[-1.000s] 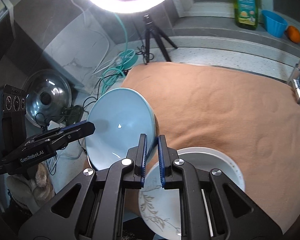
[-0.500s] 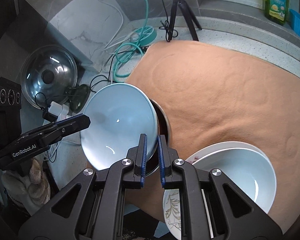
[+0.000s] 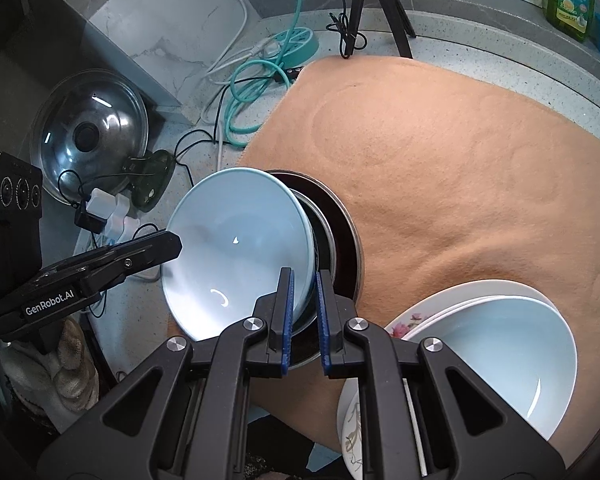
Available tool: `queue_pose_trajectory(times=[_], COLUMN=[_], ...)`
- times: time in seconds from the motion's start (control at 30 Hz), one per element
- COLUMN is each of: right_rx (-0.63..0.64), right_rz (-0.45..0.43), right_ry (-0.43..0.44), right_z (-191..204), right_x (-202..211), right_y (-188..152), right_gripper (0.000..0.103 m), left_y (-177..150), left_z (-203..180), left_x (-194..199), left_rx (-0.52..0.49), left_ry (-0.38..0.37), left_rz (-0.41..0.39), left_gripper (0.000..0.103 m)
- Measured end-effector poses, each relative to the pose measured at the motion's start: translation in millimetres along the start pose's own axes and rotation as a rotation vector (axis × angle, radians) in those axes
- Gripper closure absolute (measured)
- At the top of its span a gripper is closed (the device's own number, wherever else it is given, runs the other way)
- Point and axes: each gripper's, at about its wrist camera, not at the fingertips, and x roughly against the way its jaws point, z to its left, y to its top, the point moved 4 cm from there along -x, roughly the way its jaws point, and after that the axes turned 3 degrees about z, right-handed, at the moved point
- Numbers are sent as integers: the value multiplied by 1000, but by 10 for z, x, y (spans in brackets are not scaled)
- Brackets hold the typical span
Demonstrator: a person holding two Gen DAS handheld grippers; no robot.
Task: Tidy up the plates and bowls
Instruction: 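Lower the pale blue bowl into the red-sided steel bowl, then regrip the nested bowl stack rim with both tools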
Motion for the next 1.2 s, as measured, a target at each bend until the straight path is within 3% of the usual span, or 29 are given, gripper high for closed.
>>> queue_pose_trajectory(times=[0.97,1.03,1.13,1.2], right_rx=[-5,-7,-3,4], right_rz=[16,8,-13,-28], right_ry=[5,7,6,8], right_z=[-16,-13,-19,-12], right_x=[-67,-45,19,65], right_y=[-15,-20,-13,-5], right_gripper=[90,85,69,67], left_y=[-3,4,8,13], left_z=[26,21,9,-3], left_x=[-98,-84,-52,-25], left_rx=[-1,1,0,-3], left_ry=[17,14,15,15], left_rz=[31,28,19,12], left_gripper=[91,90,90,90])
